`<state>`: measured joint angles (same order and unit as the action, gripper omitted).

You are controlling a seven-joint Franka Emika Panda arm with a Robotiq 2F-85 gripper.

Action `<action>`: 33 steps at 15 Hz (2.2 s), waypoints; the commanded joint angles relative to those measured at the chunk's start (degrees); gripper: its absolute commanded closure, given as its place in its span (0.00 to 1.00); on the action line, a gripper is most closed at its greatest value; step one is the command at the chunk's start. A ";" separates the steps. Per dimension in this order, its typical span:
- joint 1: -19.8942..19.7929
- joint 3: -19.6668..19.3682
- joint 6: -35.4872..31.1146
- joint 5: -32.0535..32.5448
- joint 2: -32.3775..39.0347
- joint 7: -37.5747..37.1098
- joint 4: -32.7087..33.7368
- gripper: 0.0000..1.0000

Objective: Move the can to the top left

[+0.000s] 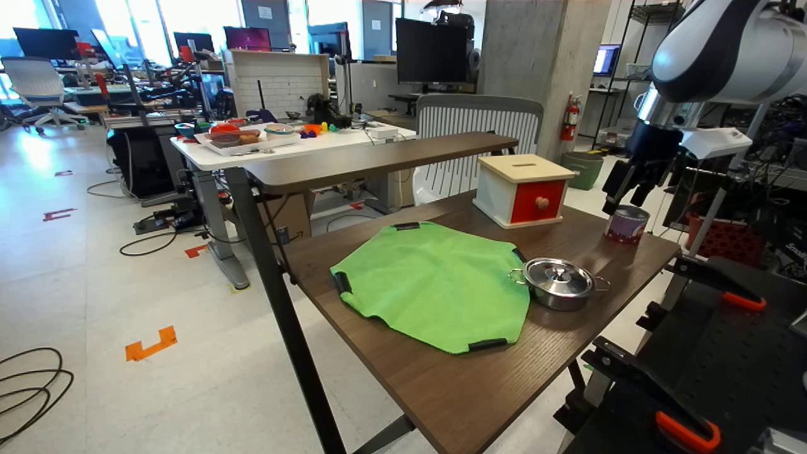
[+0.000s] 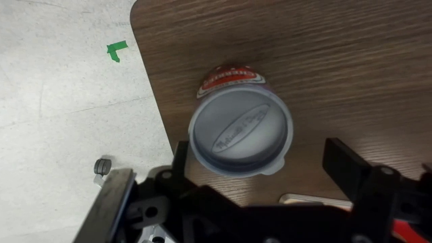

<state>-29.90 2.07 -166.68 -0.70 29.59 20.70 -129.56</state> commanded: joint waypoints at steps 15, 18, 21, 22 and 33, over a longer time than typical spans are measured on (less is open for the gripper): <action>6.90 -7.70 0.41 1.90 2.54 -2.69 1.30 0.44; 7.10 -7.47 0.36 1.61 2.04 -2.35 1.02 0.53; 7.92 -7.78 0.53 1.92 0.43 -2.61 0.21 0.53; 7.39 -6.79 0.61 1.61 -0.65 -1.82 -0.48 0.53; 10.85 -0.43 4.56 0.13 -20.36 4.35 -13.43 0.53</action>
<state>-21.83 2.07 -163.74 -0.26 15.13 24.40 -139.46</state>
